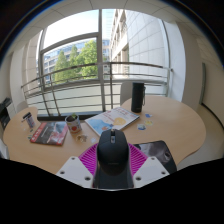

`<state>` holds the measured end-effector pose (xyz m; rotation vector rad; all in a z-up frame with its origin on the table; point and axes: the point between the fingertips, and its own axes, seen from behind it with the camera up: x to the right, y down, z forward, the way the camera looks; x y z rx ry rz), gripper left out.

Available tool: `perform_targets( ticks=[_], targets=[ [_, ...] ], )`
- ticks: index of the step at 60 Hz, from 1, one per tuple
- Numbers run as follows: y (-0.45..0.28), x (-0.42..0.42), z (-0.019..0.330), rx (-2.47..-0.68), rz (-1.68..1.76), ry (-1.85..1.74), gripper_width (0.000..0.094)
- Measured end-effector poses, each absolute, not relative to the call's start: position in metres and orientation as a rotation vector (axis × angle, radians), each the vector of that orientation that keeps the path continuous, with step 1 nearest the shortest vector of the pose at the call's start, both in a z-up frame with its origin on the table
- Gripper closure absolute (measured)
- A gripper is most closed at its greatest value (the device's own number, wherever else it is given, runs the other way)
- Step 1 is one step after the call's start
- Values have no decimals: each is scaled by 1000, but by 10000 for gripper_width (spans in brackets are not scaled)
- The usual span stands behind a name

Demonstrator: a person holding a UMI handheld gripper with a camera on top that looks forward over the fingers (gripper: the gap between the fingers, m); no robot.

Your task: Arrange mouse

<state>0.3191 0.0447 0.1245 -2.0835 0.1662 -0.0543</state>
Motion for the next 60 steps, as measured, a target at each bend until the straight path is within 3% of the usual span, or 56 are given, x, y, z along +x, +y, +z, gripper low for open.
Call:
perform_targets(
  ticks=[9, 21, 24, 28, 38, 60],
  targets=[
    [32, 381, 33, -2213, -81, 221, 549],
    [25, 398, -11, -2284, -61, 276, 414],
    [23, 401, -6, -2275, -82, 273, 314],
    [19, 401, 4, -2272, -111, 251, 86],
    [-11, 396, 44, -2250, -170, 247, 88],
    [-142, 343, 172, -2142, -291, 218, 92]
  ],
)
